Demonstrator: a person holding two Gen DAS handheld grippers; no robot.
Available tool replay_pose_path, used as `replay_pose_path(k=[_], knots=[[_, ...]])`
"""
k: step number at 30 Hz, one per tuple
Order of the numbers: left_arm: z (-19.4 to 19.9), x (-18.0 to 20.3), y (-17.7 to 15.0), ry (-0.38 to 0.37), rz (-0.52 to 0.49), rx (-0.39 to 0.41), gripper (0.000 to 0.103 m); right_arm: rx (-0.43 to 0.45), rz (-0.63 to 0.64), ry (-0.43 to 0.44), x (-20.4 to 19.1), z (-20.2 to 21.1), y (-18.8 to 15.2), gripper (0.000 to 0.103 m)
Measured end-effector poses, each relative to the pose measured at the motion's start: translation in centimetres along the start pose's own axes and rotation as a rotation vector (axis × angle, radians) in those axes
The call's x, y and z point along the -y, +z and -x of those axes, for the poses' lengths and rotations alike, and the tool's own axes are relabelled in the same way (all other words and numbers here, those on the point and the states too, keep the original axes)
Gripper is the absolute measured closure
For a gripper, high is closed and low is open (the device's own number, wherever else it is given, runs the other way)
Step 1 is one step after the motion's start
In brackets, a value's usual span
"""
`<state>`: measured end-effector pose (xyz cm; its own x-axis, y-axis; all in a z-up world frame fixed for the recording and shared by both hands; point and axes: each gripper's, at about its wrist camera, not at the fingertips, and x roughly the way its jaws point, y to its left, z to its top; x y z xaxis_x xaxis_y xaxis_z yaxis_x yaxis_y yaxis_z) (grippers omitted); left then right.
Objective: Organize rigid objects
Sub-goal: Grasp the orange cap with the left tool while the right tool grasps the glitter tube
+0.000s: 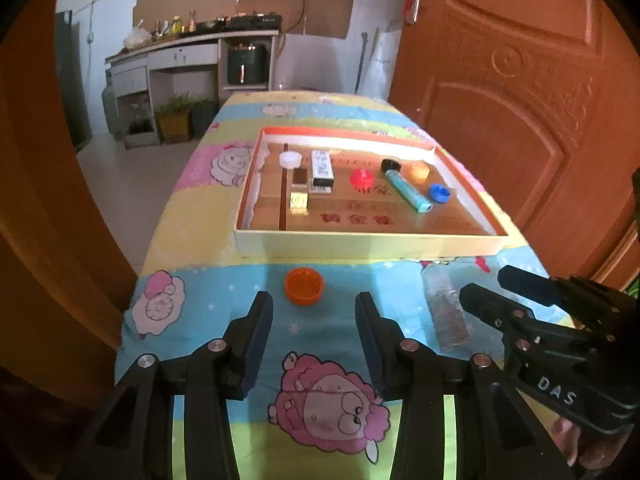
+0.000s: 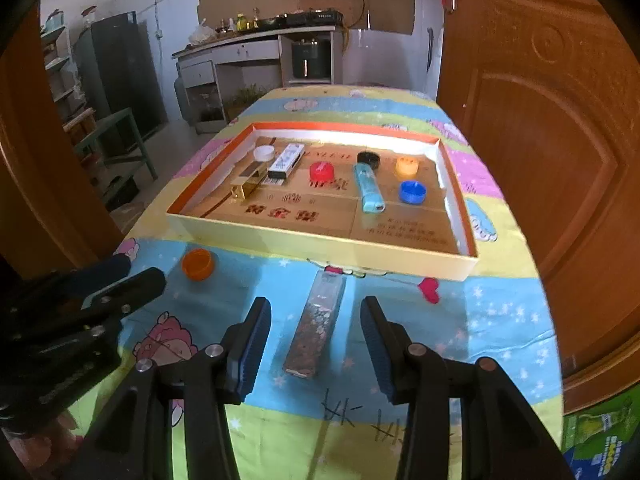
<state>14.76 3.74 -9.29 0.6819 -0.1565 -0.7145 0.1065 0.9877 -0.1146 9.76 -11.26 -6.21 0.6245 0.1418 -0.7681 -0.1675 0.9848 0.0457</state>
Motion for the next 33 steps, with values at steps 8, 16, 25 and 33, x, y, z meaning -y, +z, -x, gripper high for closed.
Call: replay_pose_path(k=[8,16,25,33], knots=[[-3.8,0.1,0.3,0.024,-0.017,-0.058,0.059,-0.019,-0.003,-0.018,-0.1,-1.9,-0.5,0.057],[-6.6,0.1,1.0,0.046,-0.013,-0.088,0.059,-0.030,-0.003,-0.031,-0.2,-3.4,-0.5,0.057],[-7.9,0.0,1.1,0.069,-0.018,-0.090,0.072,-0.057,0.028,-0.034,-0.6,-5.3,-0.5,0.057],[-7.9,-0.2,1.0,0.062,-0.023,-0.079,0.072,-0.064,0.035,-0.039,-0.9,-5.9,-0.8,0.082]])
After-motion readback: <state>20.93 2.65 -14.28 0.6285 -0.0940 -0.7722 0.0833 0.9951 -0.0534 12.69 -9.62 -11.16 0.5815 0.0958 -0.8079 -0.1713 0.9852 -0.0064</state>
